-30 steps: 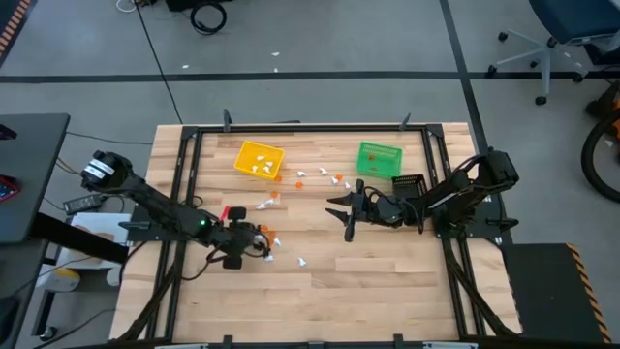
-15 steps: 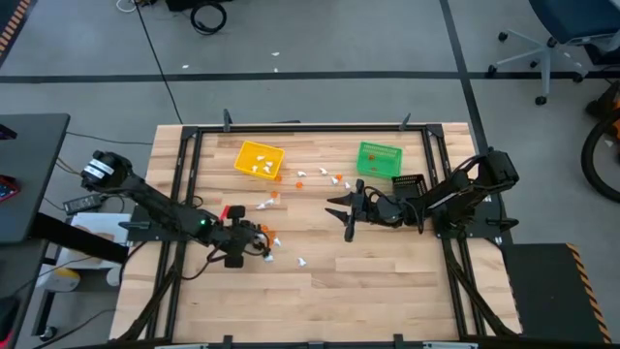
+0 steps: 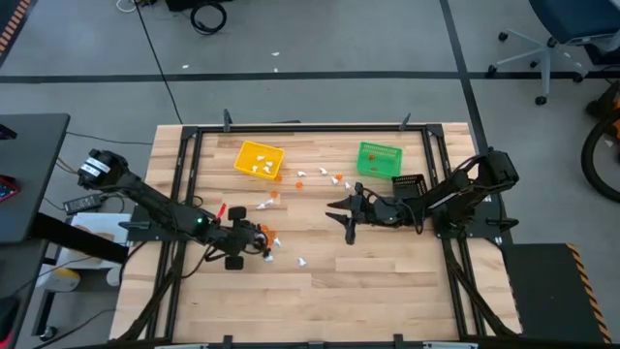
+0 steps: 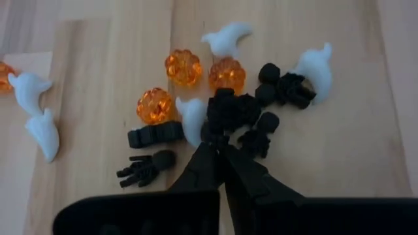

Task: Sort Halloween decoration
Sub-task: Put the black skeleton toy into the black bin

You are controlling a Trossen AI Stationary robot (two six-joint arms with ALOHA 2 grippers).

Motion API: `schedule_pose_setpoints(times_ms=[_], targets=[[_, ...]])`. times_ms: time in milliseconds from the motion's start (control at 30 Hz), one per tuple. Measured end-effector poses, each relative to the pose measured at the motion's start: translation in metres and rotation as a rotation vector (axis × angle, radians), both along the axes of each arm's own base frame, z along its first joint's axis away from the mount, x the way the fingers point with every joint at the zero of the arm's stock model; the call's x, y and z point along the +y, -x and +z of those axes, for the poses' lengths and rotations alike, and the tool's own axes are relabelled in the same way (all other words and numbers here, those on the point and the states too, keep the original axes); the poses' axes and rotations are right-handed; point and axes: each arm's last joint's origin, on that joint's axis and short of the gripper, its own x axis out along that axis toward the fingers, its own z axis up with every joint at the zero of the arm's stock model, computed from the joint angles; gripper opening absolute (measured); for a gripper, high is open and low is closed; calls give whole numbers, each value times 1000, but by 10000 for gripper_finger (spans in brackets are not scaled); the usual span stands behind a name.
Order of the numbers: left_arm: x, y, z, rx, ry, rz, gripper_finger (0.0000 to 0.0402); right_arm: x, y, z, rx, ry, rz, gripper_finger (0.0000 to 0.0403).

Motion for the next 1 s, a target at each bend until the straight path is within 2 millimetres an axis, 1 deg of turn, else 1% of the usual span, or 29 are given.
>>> schedule_pose_setpoints(times_ms=[233, 333, 467, 600, 700, 833, 1000], targets=[[-3, -10, 7, -122, 22, -23, 1, 0, 0, 0, -3, -9, 0, 134], [-2, -17, 12, -195, 24, -30, 0, 1, 0, 0, -3, -35, 33, 134], [5, -30, 21, -321, 0, -45, 0, 3, -8, -1, 81, -34, 53, 134], [13, -47, 30, -473, -48, -61, 0, 4, -14, 1, 153, -24, 25, 134], [17, -59, 30, -561, -55, -109, 1, 7, -11, 5, 194, -35, -8, 134], [24, -73, 28, -664, -54, -120, 1, 13, 2, 17, 233, -81, -48, 134], [32, -100, 29, -682, -58, -128, 1, 20, 24, 30, 290, -173, -110, 134]])
